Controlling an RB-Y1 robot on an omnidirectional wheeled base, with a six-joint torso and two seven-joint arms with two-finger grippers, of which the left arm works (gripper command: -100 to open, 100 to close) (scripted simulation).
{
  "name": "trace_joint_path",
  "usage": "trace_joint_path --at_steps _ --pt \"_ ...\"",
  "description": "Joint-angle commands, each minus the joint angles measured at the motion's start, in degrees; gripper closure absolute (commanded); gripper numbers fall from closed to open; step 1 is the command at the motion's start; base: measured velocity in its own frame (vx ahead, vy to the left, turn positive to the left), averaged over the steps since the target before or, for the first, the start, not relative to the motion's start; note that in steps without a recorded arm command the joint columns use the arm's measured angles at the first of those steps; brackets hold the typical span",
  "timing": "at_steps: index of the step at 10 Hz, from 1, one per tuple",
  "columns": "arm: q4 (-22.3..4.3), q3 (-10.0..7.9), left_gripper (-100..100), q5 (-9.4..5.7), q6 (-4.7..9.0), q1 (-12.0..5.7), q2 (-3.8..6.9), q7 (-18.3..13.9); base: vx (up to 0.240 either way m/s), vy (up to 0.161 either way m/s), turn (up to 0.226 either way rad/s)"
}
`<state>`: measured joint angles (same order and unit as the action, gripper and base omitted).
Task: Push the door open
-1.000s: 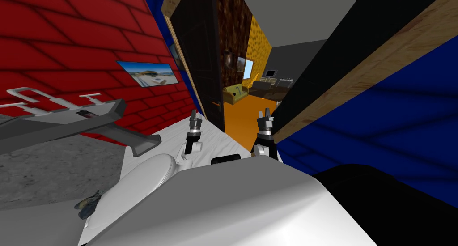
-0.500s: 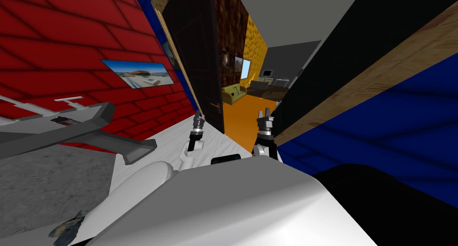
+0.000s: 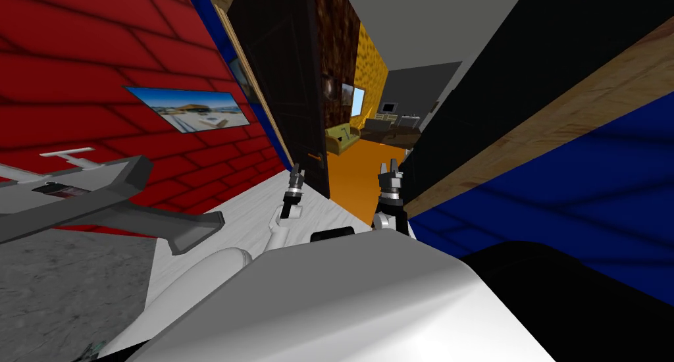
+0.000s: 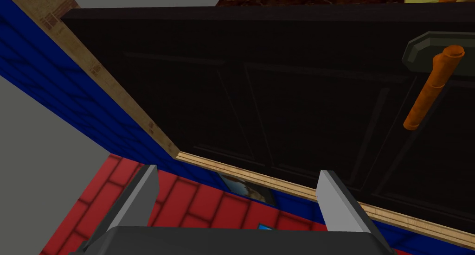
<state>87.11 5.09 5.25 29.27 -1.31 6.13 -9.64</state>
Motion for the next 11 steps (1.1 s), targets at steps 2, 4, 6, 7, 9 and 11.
trace_joint_path --at_steps 2,4,6,7,9,11 --pt "-3.4 0.50 -100 -0.02 -0.01 -1.89 -0.02 -0.1 0.089 0.079 -0.089" --pt "-6.0 0.86 -100 -0.05 -0.04 -3.33 -0.06 -0.2 0.075 0.065 -0.087" --pt "-8.6 1.22 -100 -0.07 -0.07 -4.76 -0.10 -0.3 0.085 0.067 -0.073" --pt "-9.8 1.40 -100 -0.09 -0.09 -5.48 -0.11 -0.4 0.091 0.077 -0.081" --pt "-12.4 1.76 -100 -0.12 -0.12 -6.91 -0.17 -0.5 0.069 0.080 -0.089" --pt "-14.9 2.11 -100 -0.15 -0.15 -8.31 -0.30 -0.6 0.059 0.068 -0.072"
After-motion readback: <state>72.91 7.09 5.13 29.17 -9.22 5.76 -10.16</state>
